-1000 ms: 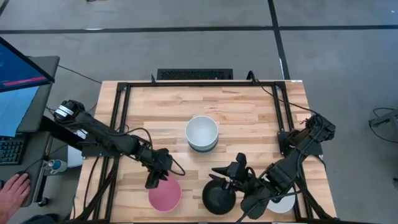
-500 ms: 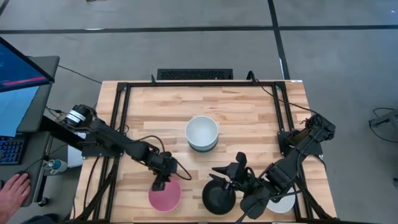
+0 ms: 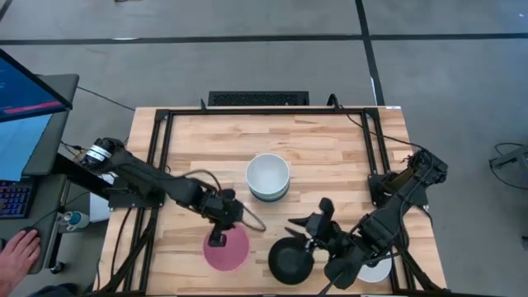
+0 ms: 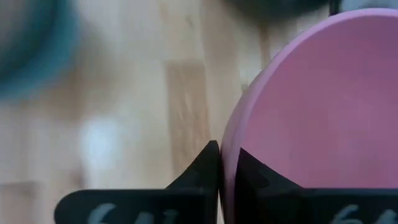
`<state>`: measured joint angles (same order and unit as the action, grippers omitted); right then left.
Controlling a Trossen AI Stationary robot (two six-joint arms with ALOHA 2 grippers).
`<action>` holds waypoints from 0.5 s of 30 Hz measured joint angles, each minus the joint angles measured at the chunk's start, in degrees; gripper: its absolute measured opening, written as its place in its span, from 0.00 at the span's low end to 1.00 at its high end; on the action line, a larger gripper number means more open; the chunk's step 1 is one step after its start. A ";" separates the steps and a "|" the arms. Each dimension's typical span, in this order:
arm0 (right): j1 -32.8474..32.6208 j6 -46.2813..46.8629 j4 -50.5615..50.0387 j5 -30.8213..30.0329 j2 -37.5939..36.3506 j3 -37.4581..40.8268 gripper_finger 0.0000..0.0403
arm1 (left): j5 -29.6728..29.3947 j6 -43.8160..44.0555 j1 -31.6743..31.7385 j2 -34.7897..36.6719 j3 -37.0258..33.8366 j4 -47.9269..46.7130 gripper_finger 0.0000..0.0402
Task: Nest bowls inside each other
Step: Stack the pink bowl on top of the gray bowl
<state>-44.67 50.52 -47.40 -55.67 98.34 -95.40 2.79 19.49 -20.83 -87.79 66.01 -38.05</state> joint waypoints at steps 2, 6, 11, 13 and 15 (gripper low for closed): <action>-0.88 0.82 -3.62 -2.85 -1.10 0.00 0.31 | -2.64 -0.06 1.80 0.57 6.17 -4.41 0.00; -2.93 8.32 -12.25 -6.06 -4.50 -0.02 0.31 | -7.09 -3.20 7.15 0.63 19.18 -8.81 0.00; -7.29 11.75 -17.87 -6.10 -5.46 0.00 0.31 | -8.42 -6.17 16.76 0.63 27.98 -10.42 0.00; -9.27 10.81 -17.99 -6.09 -5.46 0.00 0.31 | -6.51 -4.80 21.10 0.62 28.87 -10.83 0.00; -10.85 11.25 -18.52 -6.09 -5.46 0.00 0.31 | -3.38 -3.54 24.93 0.61 28.44 -11.17 0.00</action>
<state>-55.52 61.77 -65.92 -61.76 92.88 -95.39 -0.59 15.94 4.10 -87.19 94.45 -49.21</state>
